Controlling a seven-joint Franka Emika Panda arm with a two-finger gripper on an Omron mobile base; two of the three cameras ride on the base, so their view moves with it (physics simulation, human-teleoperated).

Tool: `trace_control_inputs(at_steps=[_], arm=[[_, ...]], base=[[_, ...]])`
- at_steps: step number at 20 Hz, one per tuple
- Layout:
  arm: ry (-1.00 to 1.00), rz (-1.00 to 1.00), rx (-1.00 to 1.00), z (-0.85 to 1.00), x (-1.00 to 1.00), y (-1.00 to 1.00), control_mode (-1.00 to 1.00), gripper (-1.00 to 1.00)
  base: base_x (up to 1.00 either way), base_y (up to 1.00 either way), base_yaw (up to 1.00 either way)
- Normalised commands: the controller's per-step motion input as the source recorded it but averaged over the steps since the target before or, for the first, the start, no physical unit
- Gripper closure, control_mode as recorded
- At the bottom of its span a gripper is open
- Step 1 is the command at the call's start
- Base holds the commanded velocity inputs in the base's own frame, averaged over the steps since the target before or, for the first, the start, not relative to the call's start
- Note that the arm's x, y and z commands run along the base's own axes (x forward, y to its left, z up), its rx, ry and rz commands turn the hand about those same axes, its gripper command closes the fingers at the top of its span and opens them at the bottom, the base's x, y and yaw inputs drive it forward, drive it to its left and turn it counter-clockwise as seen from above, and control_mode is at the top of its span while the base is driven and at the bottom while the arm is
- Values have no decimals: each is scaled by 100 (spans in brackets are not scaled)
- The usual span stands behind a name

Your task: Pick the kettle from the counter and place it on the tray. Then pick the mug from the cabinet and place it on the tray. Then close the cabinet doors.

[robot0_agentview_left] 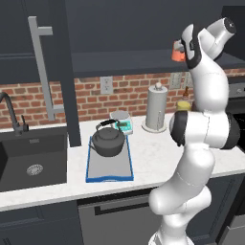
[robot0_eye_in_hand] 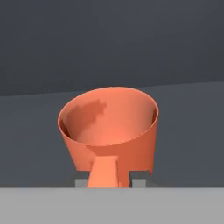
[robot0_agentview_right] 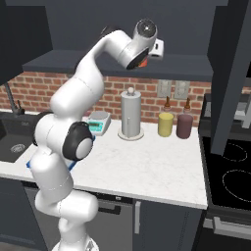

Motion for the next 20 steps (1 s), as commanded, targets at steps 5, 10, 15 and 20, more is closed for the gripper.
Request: trace_control_inputs(at_steps=[5,10,15,20], arm=[[0,0,0,-7,0,6,-100,100],[0,2,0,0,-24,1,-100,100],[1,8,0,0,-71,8,-100,100],[0,6,0,0,-88,22,-100,100]], base=[[0,0,0],[0,0,0],[0,0,0],[0,0,0]])
